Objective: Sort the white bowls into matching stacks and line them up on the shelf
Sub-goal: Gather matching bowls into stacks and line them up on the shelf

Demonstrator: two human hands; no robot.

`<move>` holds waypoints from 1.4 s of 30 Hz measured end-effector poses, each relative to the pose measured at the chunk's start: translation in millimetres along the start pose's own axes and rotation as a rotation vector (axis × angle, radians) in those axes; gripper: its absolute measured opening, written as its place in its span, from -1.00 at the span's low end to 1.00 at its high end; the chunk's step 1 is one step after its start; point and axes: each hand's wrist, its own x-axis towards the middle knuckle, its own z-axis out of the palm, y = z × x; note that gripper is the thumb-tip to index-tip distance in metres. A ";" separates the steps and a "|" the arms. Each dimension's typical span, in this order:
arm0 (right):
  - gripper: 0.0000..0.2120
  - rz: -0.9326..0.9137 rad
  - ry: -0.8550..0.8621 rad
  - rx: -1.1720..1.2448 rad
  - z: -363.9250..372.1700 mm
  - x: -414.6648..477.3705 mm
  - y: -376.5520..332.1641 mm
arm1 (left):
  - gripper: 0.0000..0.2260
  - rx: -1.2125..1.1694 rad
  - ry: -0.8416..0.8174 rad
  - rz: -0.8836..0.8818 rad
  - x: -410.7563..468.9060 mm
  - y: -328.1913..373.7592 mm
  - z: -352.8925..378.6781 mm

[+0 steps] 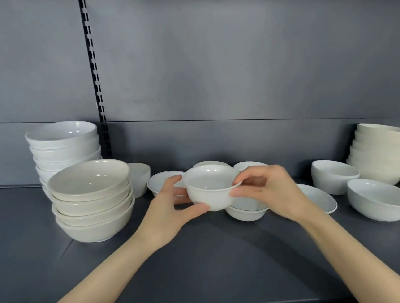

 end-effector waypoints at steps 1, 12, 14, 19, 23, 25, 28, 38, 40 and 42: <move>-0.89 -0.016 0.022 0.023 -6.8 -1.7 1.3 | -0.46 -0.047 -0.023 -0.005 1.6 3.2 6.0; -0.86 -0.001 0.173 0.075 -73.1 -23.1 18.0 | -0.54 -0.212 -0.089 0.029 29.2 23.4 77.6; -0.87 0.014 0.230 0.066 -81.0 -22.5 20.9 | -0.55 -0.190 -0.129 0.045 37.5 24.1 84.3; -0.90 0.031 0.332 0.085 -99.6 -19.3 27.4 | -0.76 -0.076 -0.076 0.054 51.9 15.3 95.0; -0.91 0.059 0.395 0.080 -111.3 -24.7 30.9 | -0.75 -0.015 -0.160 0.067 54.6 16.3 112.6; -0.91 0.057 0.427 0.074 -117.0 -30.2 33.6 | -0.72 0.031 -0.193 0.129 52.8 19.6 124.9; -0.89 0.075 0.478 0.072 -130.5 -41.6 35.9 | -0.70 0.109 -0.257 0.225 47.2 26.0 143.3; -0.87 0.114 0.590 -0.057 -217.8 -99.0 59.1 | -0.60 0.207 -0.398 0.260 42.8 55.1 242.3; -0.86 0.109 0.588 -0.047 -237.9 -107.1 66.6 | -0.53 0.202 -0.392 0.218 43.2 59.8 268.4; -0.86 0.111 0.567 -0.027 -258.4 -115.5 74.1 | -0.45 0.201 -0.363 0.155 44.9 65.0 297.2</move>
